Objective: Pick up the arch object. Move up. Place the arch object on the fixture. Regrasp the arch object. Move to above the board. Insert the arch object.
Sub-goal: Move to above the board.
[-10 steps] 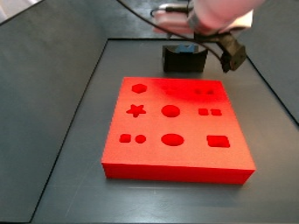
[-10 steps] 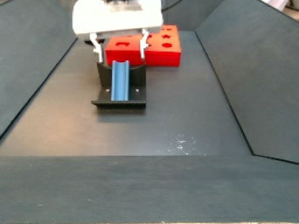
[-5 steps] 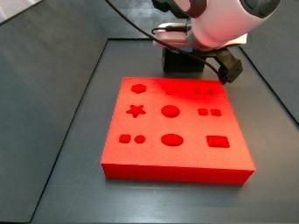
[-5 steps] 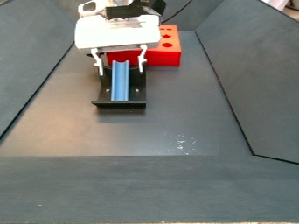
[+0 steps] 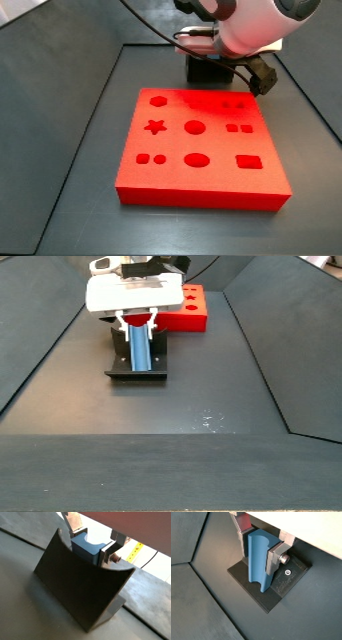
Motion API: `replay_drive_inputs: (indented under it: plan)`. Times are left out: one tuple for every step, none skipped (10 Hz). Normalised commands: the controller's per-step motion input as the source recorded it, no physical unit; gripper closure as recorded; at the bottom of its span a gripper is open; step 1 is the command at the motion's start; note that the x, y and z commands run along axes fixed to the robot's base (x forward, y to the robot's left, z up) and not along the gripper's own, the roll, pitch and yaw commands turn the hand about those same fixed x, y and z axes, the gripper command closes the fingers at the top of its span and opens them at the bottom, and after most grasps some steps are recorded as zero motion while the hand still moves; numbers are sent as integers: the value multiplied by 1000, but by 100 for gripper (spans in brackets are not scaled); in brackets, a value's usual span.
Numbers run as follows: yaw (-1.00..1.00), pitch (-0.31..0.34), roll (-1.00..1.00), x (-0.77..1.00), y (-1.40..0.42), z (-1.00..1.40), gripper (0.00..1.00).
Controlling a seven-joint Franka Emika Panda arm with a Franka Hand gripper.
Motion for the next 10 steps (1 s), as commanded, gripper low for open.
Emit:
replay_drive_inputs:
  plan:
    - [177,8,71,-261,2,1000,100]
    - [161,-58,11,-255,3,1000,100]
    - [147,-96,-25,-250,5,1000,100]
    - [118,-126,-35,-246,4,1000,100]
    - [86,-142,-29,-242,3,1000,100]
    - [43,-153,-25,-234,4,1000,100]
    - [8,-149,-31,-230,3,1000,100]
    - [-36,-138,-41,-225,4,1000,100]
    - [-67,-120,-56,-221,6,1000,100]
    - [-85,-106,-68,-217,7,1000,100]
